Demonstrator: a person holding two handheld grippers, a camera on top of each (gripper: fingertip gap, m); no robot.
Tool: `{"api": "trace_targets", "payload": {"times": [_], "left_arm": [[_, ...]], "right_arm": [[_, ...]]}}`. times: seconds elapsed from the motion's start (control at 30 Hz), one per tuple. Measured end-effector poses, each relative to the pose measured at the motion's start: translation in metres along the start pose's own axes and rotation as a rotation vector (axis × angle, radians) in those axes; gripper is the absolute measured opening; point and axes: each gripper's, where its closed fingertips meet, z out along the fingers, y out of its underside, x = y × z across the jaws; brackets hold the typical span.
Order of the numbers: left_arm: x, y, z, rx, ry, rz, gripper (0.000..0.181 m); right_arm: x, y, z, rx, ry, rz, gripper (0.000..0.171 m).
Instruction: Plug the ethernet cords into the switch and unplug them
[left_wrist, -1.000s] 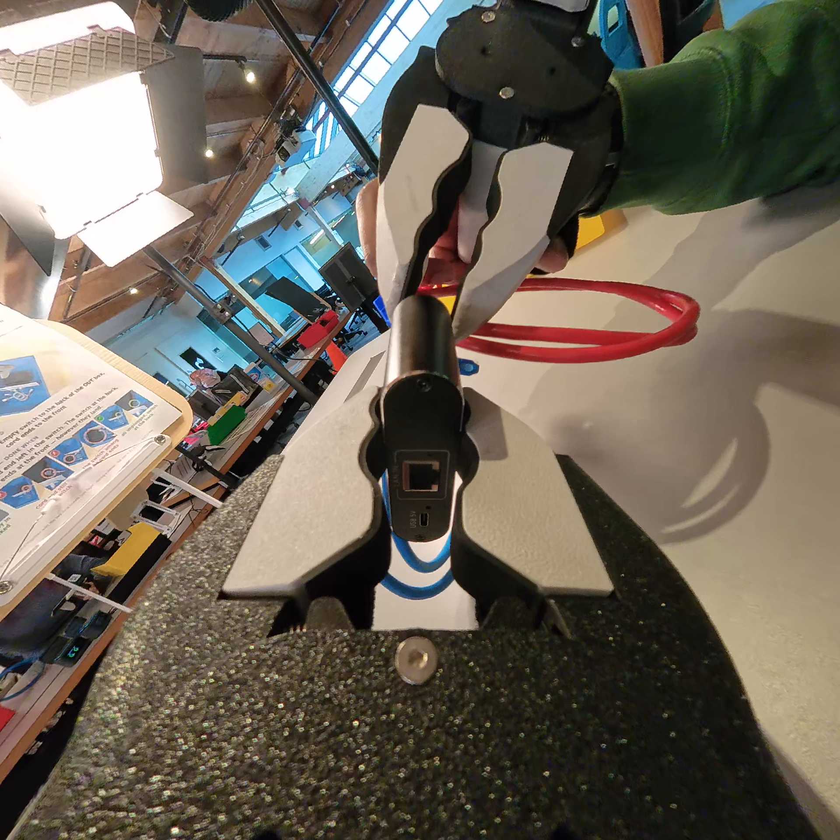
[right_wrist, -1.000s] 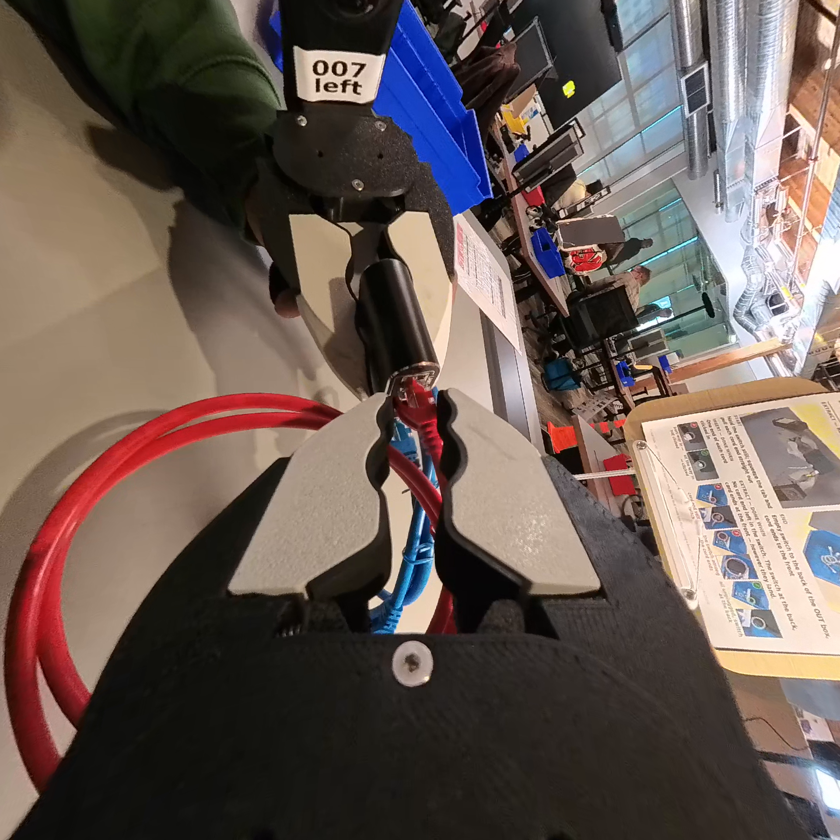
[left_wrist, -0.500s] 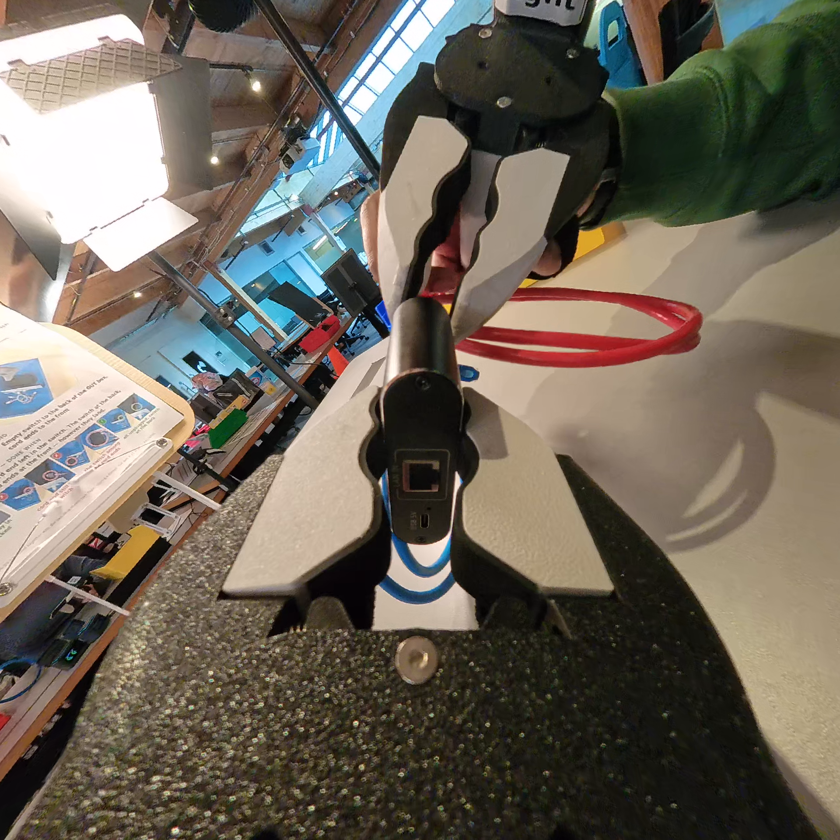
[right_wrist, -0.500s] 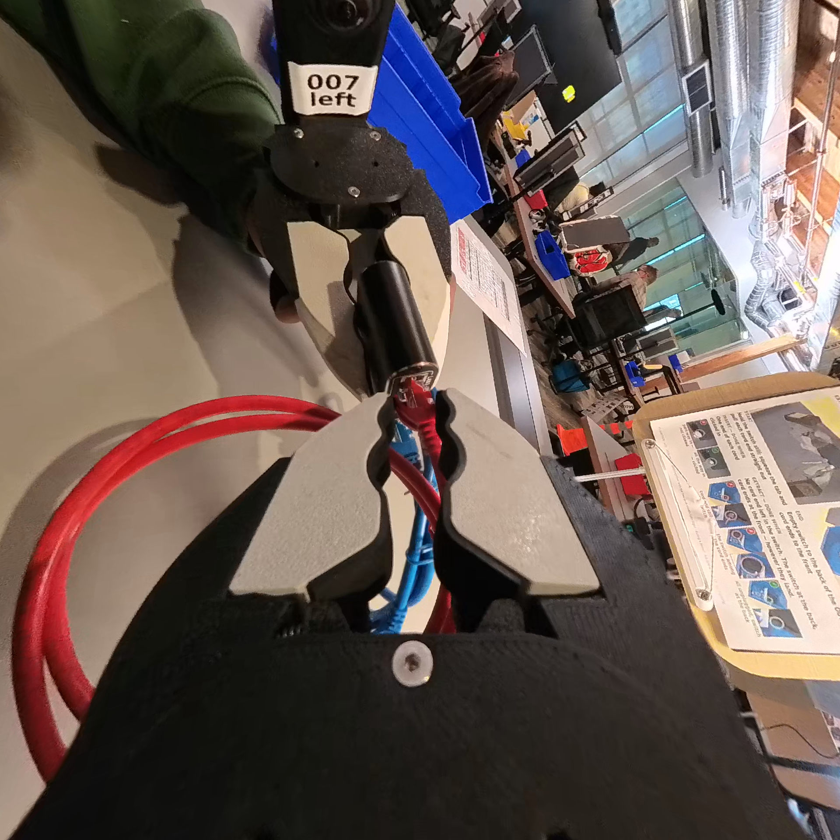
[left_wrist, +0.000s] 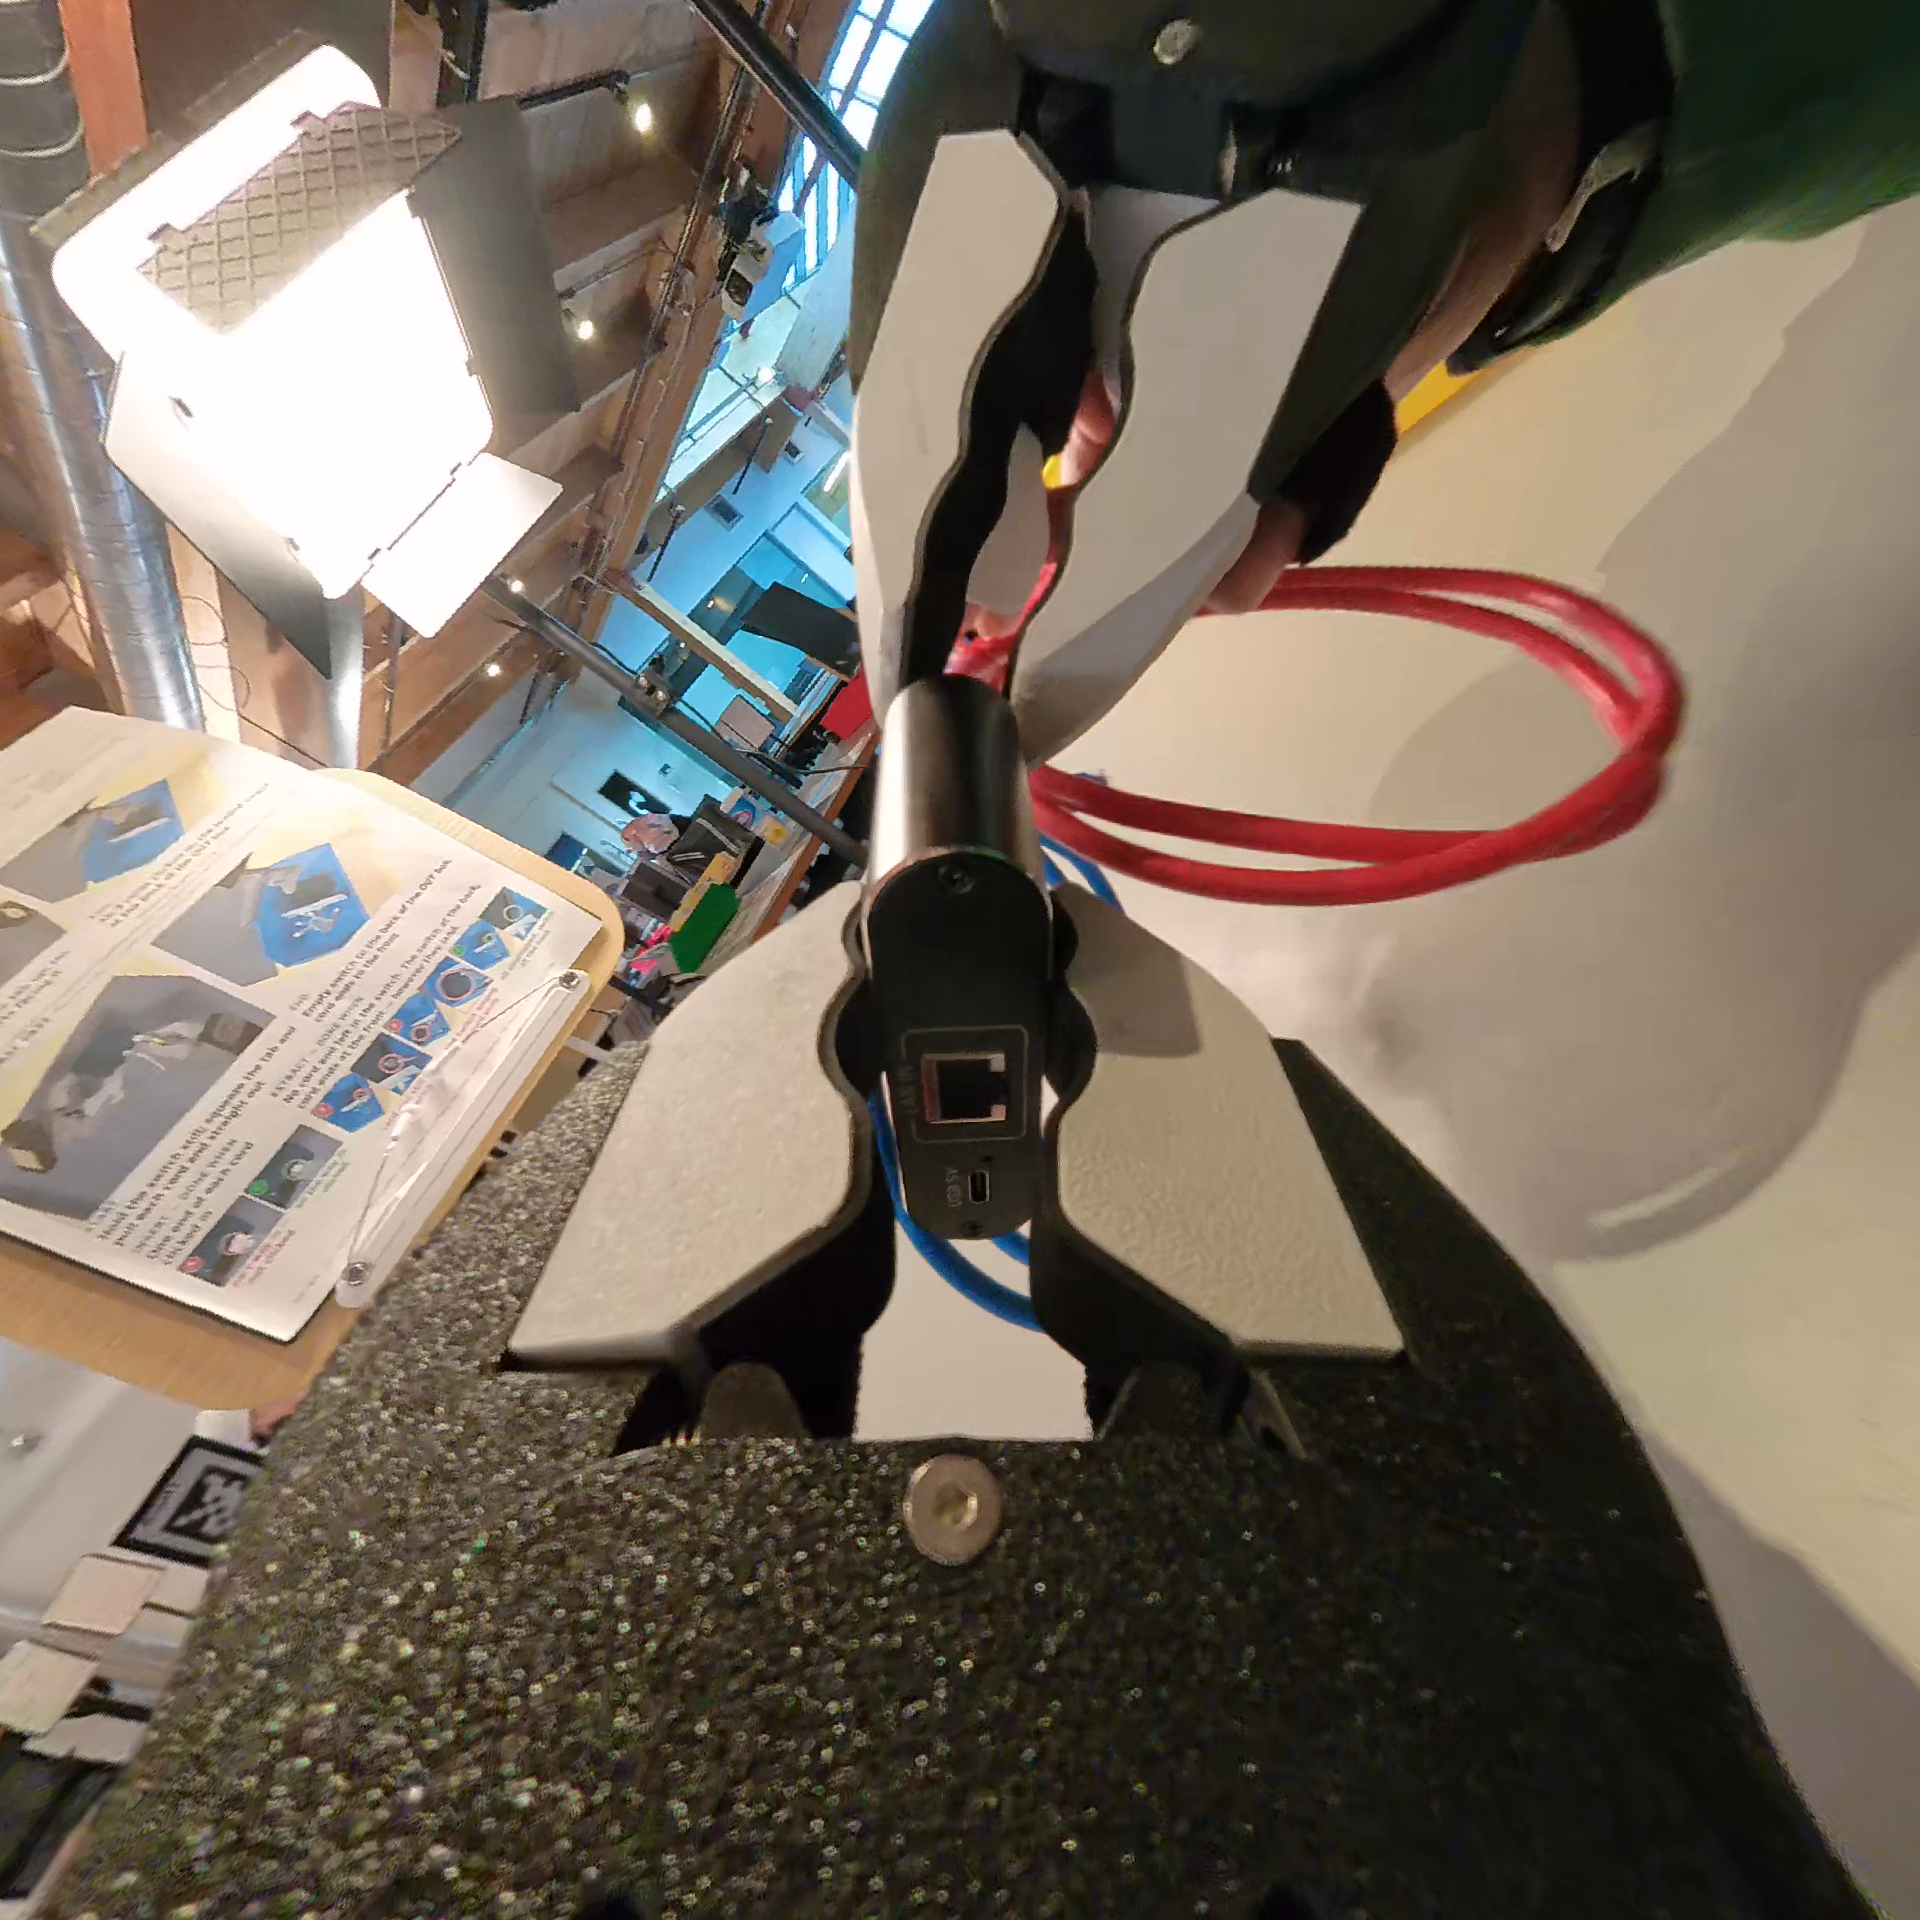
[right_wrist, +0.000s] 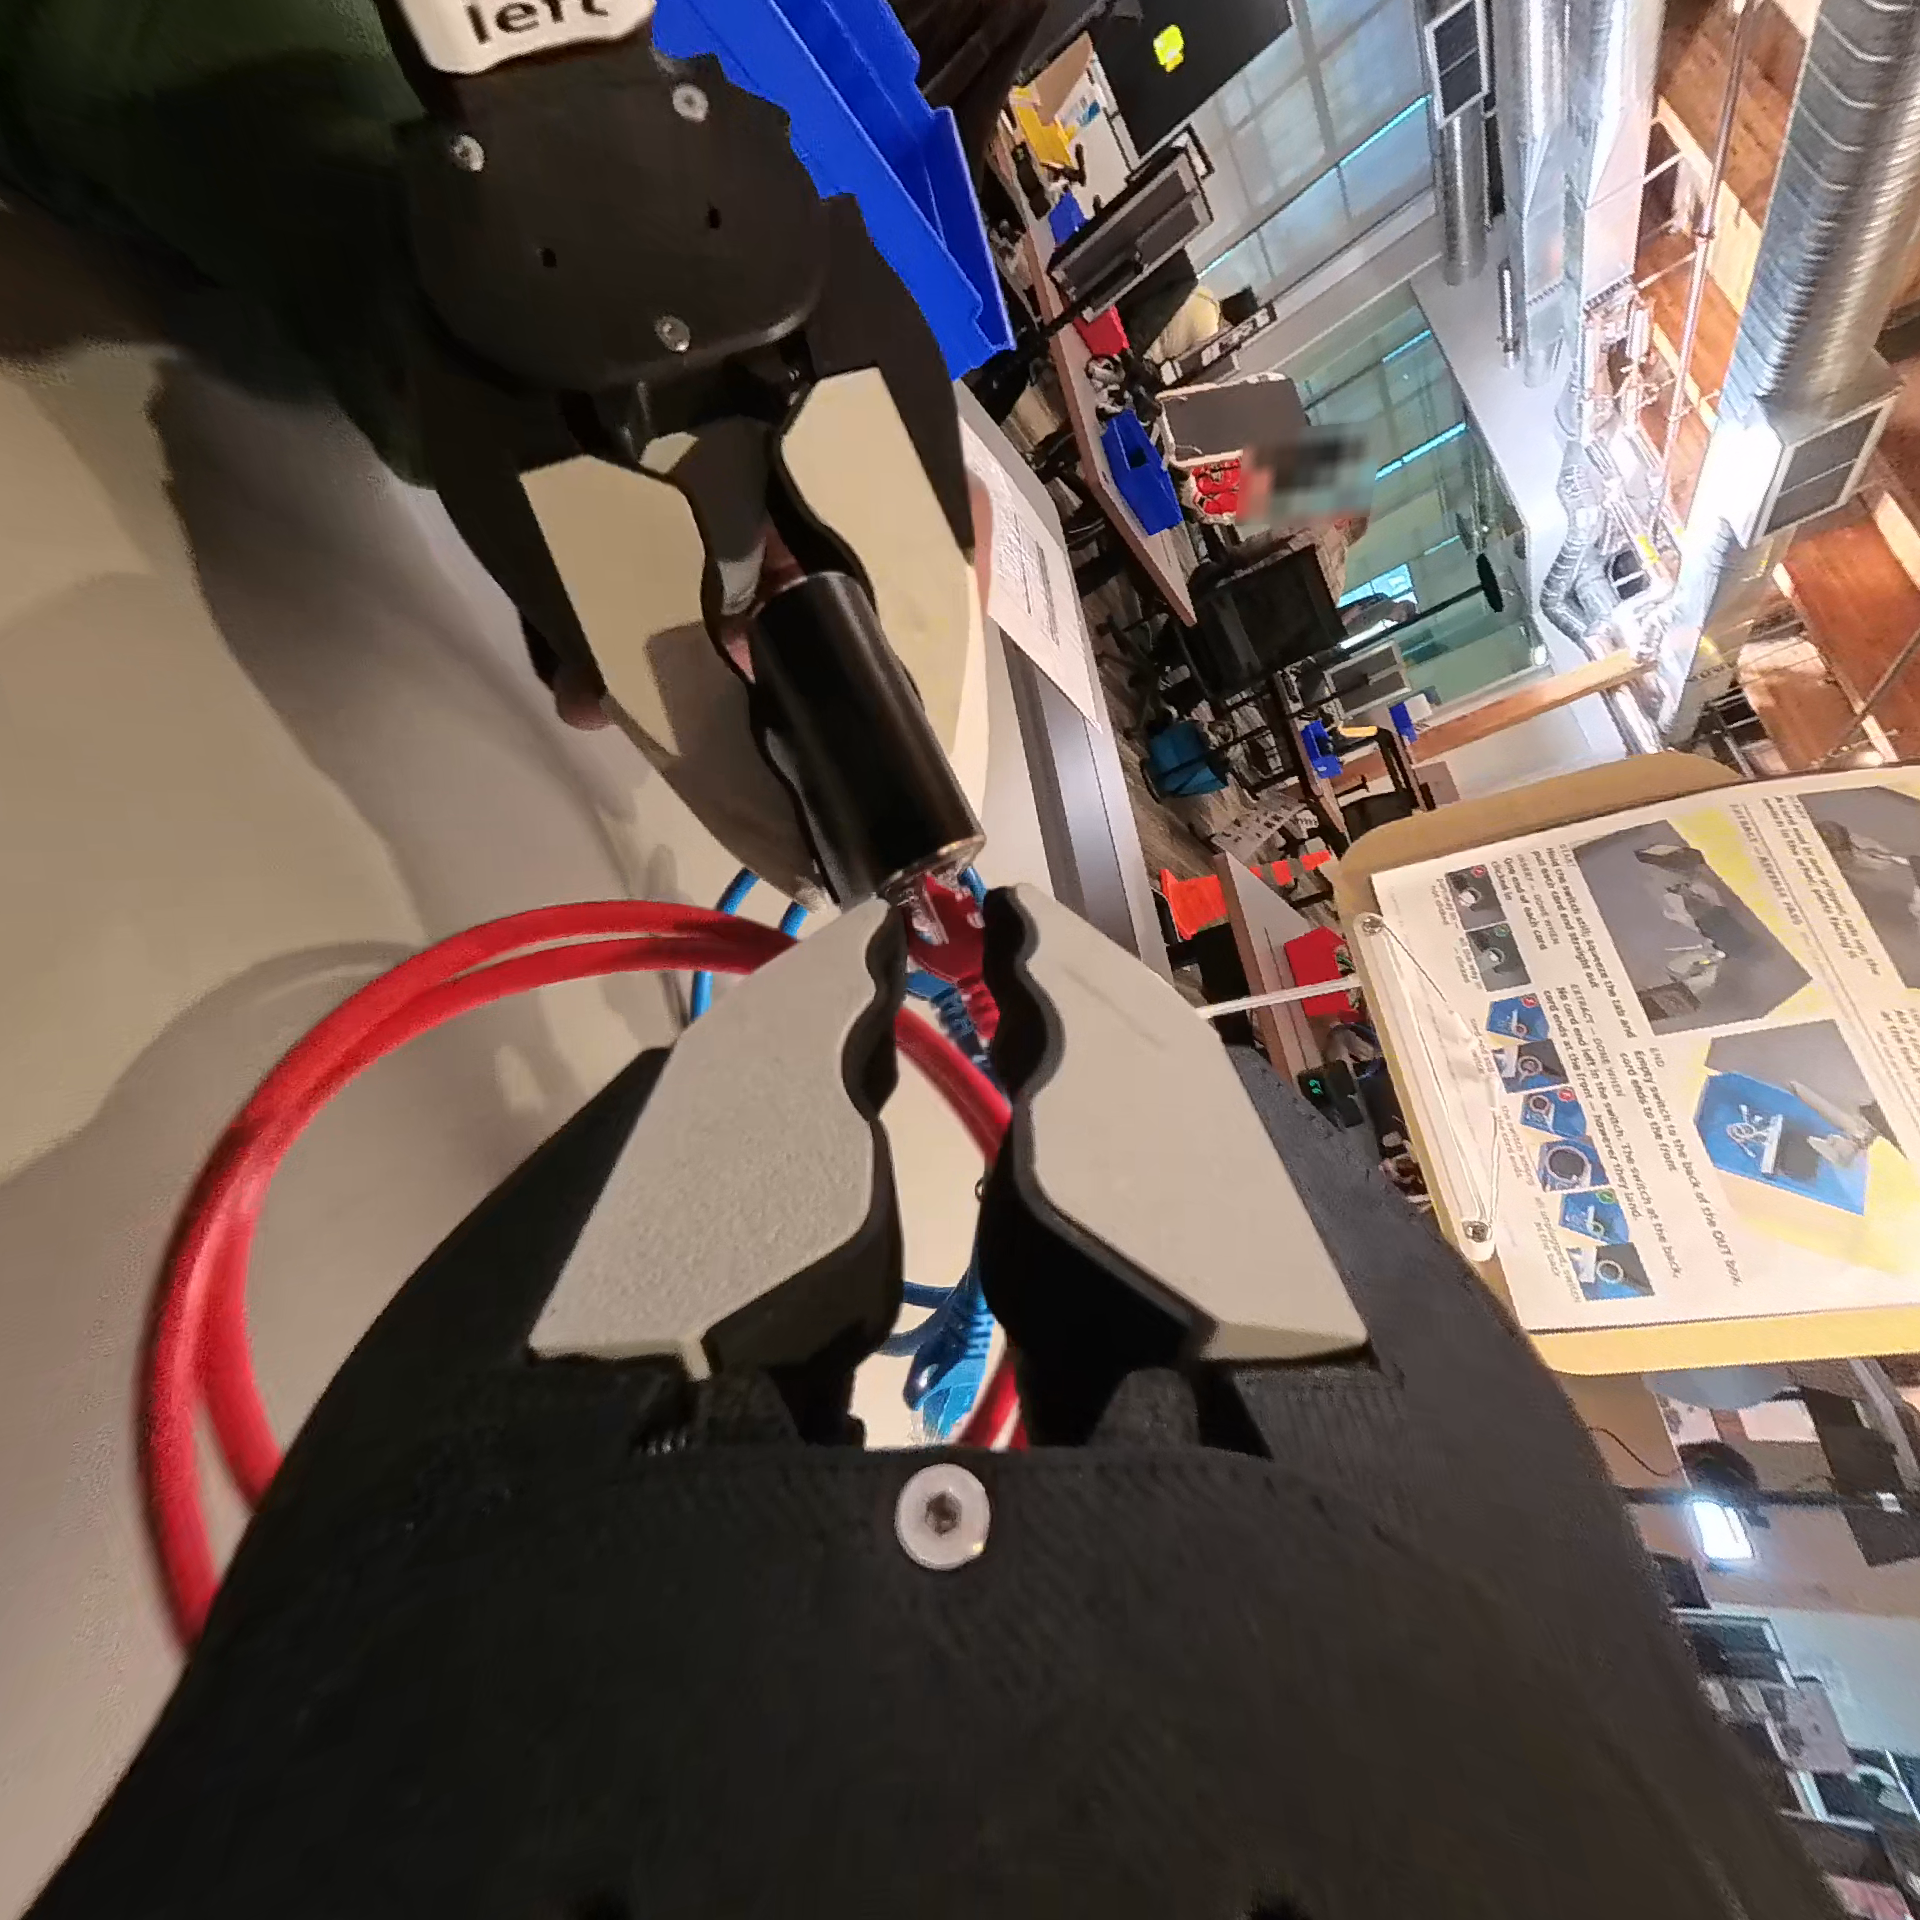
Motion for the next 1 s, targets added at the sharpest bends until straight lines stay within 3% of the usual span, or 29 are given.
{"api": "trace_targets", "payload": {"times": [0.43, 0.53, 0.63, 1.0], "left_arm": [[-0.006, 0.004, -0.004, -0.059, -0.056, 0.181, 0.031], [-0.008, 0.008, -0.011, -0.061, -0.054, 0.220, 0.028], [-0.014, 0.009, -0.013, -0.049, -0.067, 0.147, 0.028], [-0.023, 0.023, -0.015, -0.070, -0.108, 0.064, 0.028]], "right_arm": [[-0.001, 0.006, 0.006, -0.010, 0.005, 0.110, 0.014], [0.027, 0.026, -0.001, -0.065, 0.153, 0.158, 0.014], [0.041, 0.039, -0.014, -0.007, 0.120, 0.256, 0.014], [0.052, 0.083, -0.033, -0.153, 0.175, 0.256, 0.015]]}}
